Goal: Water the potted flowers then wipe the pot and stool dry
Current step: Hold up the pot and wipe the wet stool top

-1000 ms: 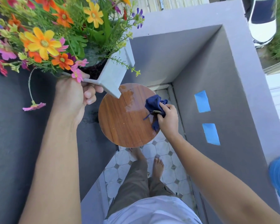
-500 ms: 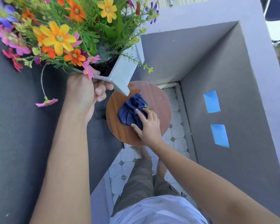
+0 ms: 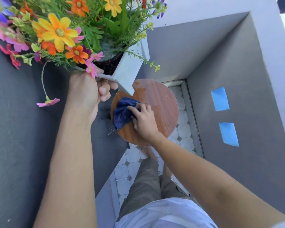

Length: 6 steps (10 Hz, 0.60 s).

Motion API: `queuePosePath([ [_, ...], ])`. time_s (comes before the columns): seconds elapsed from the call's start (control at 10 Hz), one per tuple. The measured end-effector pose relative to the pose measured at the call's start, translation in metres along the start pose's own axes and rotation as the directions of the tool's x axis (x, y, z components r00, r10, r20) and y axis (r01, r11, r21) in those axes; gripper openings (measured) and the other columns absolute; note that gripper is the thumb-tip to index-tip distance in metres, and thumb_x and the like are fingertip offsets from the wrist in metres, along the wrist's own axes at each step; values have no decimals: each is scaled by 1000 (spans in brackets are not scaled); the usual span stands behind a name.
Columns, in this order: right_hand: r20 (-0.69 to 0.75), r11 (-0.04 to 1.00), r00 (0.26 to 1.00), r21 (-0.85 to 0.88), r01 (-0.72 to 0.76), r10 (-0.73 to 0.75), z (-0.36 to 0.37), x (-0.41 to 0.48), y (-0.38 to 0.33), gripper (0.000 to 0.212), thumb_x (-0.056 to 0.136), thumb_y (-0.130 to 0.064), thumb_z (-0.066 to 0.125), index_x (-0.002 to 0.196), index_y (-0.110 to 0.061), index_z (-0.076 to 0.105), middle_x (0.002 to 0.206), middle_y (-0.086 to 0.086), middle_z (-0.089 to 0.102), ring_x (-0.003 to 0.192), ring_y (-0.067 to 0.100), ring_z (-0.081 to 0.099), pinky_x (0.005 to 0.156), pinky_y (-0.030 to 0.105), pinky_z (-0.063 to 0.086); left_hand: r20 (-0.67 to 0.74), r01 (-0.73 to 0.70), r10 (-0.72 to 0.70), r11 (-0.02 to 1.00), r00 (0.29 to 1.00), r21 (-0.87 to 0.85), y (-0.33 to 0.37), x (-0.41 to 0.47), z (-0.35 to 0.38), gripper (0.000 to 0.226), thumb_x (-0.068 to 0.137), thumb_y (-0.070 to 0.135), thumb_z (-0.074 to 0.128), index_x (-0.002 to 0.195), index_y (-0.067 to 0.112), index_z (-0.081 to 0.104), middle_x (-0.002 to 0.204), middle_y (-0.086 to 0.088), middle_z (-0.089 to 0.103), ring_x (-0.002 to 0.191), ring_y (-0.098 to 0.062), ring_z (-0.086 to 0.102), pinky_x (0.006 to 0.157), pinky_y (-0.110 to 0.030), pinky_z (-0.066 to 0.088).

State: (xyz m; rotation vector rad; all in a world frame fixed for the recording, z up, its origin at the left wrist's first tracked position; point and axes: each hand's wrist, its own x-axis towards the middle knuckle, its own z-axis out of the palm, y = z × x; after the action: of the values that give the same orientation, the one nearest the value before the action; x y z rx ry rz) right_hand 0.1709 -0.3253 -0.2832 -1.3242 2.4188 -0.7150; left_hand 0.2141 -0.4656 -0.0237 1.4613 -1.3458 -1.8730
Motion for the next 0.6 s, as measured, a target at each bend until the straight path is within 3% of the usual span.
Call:
queuePosePath([
  [0.1,-174,961,947,-8,-277,272,-30,21,47,44,84,-18,61,127,-25,61,111,9,55,99,33,48,85,44,48,-4,-4,4,1000,1000,10,-1,0,0,28,90,-1,37,65,11,43,43,-7,56,41,-16,41,37,-22,25],
  [0.2,-246,891,859,46,-452,449,-52,36,82,41,86,-17,60,128,-19,59,114,12,53,105,32,48,89,43,49,11,-5,5,1000,1000,6,1,1,1,28,91,-1,37,65,10,43,42,-5,56,43,-16,44,36,-22,26],
  [0.4,-196,876,855,145,-459,480,-38,55,55,43,86,-14,59,129,-11,57,116,16,54,108,33,46,94,42,45,20,-8,8,1000,1000,12,2,2,1,27,91,0,38,66,9,43,42,-5,56,42,-16,44,36,-22,26],
  [0.5,-122,913,910,156,-376,396,-23,76,23,45,84,-14,62,128,-11,59,113,17,56,105,36,48,89,45,47,4,-8,8,1000,1000,16,1,3,1,27,91,-1,37,67,10,43,44,-5,56,44,-17,43,35,-22,27],
  [0.6,-8,984,986,74,-164,165,-7,87,-14,40,80,-12,62,120,-8,63,106,18,58,98,39,51,78,50,51,-57,42,-40,999,998,32,-4,18,-6,30,99,6,34,72,12,45,67,-11,58,42,-12,52,35,-18,34],
])
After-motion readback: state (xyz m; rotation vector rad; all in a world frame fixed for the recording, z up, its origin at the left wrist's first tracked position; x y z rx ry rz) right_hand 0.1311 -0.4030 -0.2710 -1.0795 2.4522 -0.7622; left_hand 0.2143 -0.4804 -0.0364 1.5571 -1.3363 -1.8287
